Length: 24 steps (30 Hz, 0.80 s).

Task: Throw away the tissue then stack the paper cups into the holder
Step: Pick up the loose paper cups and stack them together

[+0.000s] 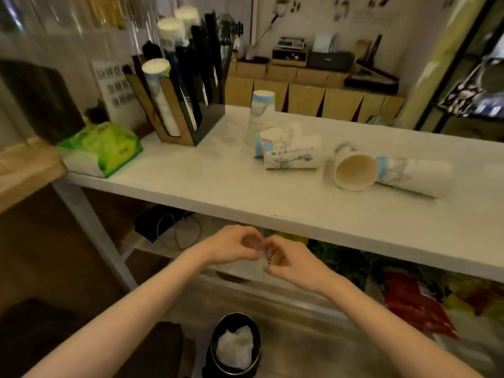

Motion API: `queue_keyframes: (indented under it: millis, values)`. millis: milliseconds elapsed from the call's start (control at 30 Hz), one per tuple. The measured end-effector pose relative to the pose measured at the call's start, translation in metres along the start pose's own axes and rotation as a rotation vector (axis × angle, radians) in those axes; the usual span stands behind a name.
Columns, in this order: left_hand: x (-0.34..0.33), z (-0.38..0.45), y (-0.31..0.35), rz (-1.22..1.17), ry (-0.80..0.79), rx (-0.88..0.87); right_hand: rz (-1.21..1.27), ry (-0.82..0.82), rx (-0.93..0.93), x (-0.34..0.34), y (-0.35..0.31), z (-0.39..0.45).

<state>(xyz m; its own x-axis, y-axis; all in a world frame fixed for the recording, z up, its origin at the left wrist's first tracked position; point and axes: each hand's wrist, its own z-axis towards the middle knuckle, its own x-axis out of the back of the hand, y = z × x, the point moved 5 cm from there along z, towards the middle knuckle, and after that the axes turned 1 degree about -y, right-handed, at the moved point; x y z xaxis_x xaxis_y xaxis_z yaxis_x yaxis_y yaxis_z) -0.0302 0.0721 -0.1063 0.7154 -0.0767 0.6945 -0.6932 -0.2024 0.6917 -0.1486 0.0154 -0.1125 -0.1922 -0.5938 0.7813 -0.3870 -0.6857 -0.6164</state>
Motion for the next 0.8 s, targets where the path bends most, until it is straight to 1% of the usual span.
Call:
queue_keyframes:
  millis: [100,167,333,567,700,800]
  values:
    - [0.021,0.002,0.031,0.007,-0.024,-0.088,-0.01,0.028,0.062,0.034,-0.02,-0.007]
    - [0.036,0.009,0.049,0.019,-0.011,-0.131,-0.002,0.072,0.068,0.06,-0.027,-0.007]
    - [0.08,0.037,0.073,0.0,0.166,-0.186,0.007,0.255,0.034,0.118,-0.022,0.009]
    - [0.14,0.091,0.071,-0.013,0.368,-0.24,0.011,0.485,-0.011,0.172,0.0,0.052]
    - [0.162,0.115,0.063,0.036,0.468,-0.277,-0.051,0.551,-0.044,0.192,0.012,0.07]
    - [0.172,0.134,0.054,0.048,0.492,-0.258,-0.06,0.558,-0.078,0.207,0.022,0.08]
